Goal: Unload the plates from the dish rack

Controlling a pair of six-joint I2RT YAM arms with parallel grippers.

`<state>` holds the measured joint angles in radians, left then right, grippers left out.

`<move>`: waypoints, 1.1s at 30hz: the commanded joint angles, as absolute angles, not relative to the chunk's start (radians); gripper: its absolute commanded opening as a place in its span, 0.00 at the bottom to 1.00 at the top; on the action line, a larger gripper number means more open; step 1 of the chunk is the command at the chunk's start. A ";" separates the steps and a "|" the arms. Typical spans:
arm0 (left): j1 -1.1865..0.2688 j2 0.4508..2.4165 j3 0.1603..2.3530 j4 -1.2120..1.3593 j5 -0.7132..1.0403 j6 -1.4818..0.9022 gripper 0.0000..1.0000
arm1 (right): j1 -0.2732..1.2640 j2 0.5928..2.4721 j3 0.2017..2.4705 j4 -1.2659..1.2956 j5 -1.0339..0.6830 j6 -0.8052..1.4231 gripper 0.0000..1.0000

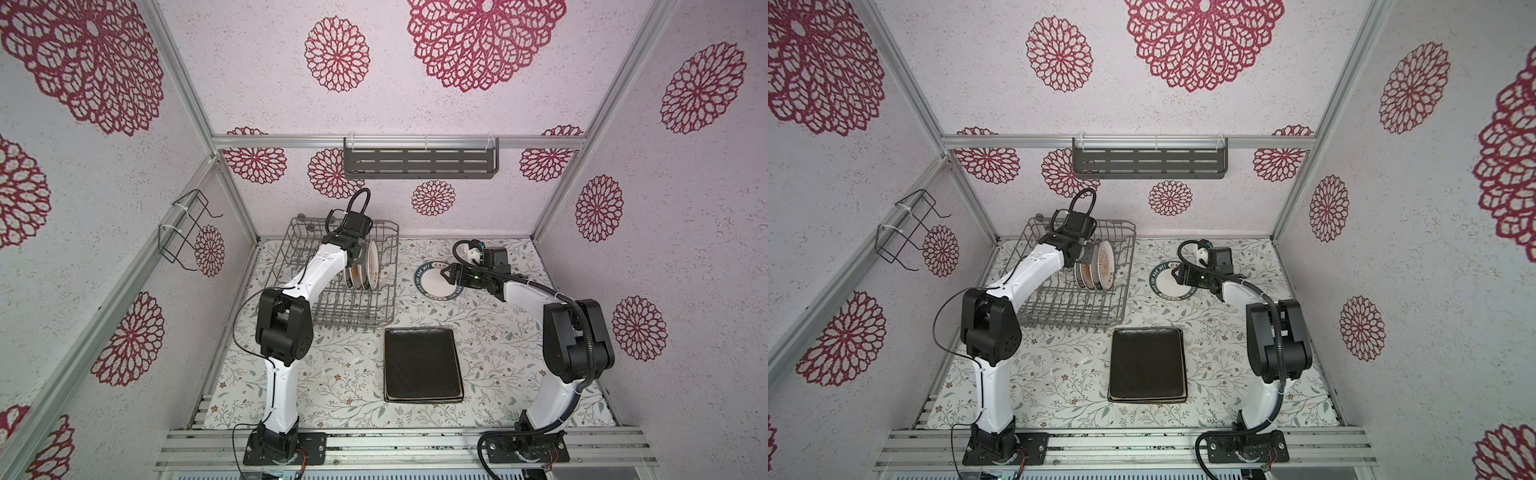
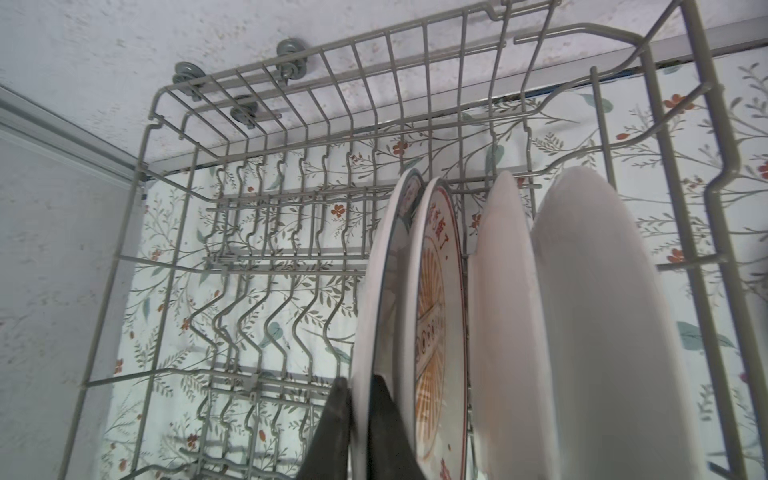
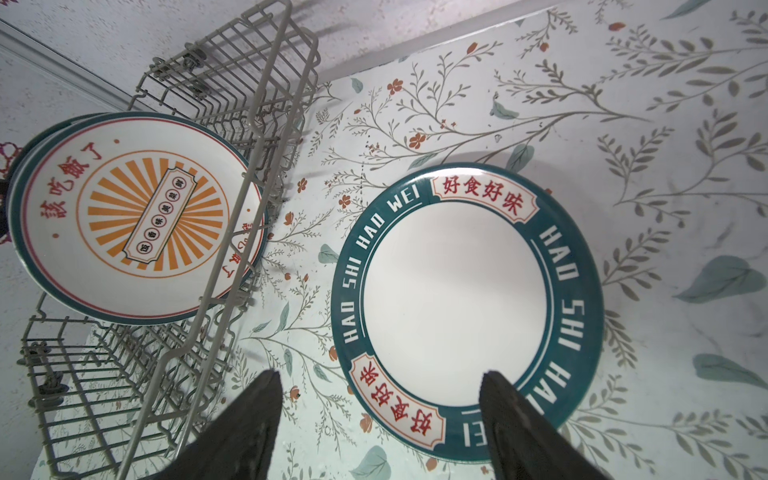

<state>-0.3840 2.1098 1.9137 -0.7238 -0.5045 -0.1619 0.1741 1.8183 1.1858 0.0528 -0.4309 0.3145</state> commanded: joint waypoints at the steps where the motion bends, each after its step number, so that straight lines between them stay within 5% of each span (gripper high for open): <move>1: -0.397 2.133 1.934 -0.720 -0.626 -0.156 0.10 | 0.178 1.830 1.224 0.054 -0.439 0.280 0.78; 11: -0.419 2.094 1.903 -0.688 -0.693 -0.198 0.01 | 0.169 1.845 1.228 0.051 -0.462 0.258 0.79; 33: -0.476 2.071 1.988 -0.740 -0.881 -0.149 0.00 | 0.160 1.832 1.192 0.061 -0.493 0.242 0.79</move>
<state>-0.4664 2.1208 1.9400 -0.7391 -0.7788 -0.1604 0.1661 1.8530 1.1854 0.0467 -0.4683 0.2687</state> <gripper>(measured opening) 0.075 0.786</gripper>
